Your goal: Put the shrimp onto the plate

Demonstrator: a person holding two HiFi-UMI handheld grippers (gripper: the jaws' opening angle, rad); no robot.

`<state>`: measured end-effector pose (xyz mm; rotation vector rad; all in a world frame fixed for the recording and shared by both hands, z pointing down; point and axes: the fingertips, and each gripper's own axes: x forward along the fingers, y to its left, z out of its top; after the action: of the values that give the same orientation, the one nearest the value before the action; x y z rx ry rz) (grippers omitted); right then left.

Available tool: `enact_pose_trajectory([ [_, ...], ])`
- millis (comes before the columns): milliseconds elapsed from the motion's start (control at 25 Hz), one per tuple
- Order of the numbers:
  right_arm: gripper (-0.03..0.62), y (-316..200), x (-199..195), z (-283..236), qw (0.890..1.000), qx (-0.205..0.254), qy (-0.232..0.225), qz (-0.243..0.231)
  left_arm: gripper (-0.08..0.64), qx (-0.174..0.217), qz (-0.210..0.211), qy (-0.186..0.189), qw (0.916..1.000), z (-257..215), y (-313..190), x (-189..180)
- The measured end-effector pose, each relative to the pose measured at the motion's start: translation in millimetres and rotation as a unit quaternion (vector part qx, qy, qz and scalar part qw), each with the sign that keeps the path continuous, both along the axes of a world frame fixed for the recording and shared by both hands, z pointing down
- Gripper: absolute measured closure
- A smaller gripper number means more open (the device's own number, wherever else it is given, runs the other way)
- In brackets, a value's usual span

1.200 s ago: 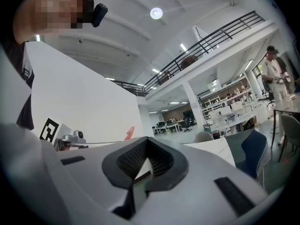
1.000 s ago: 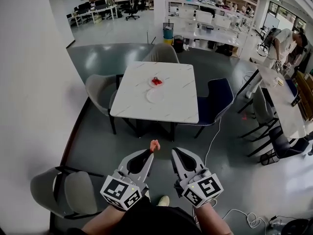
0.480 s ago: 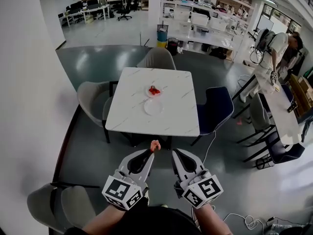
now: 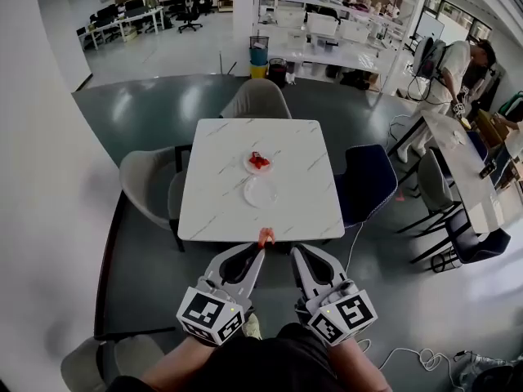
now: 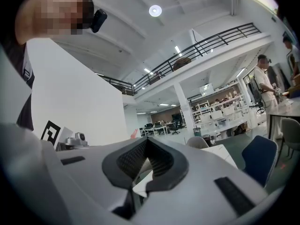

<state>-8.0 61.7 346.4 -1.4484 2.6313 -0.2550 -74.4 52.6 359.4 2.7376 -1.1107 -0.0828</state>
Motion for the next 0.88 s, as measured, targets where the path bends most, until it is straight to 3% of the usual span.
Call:
enact_pose_trajectory([
  [440, 0.589, -63.7, 1.5, 10.5, 1.0, -0.01, 0.001, 0.009, 0.517, -0.012, 0.004, 0.001, 0.9999, 11.7, -64.7, -0.1],
  [880, 0.589, -188.0, 29.0, 17.9, 0.999, -0.012, -0.008, -0.036, 0.517, -0.037, -0.046, -0.025, 0.998, 37.4, -175.9, 22.4],
])
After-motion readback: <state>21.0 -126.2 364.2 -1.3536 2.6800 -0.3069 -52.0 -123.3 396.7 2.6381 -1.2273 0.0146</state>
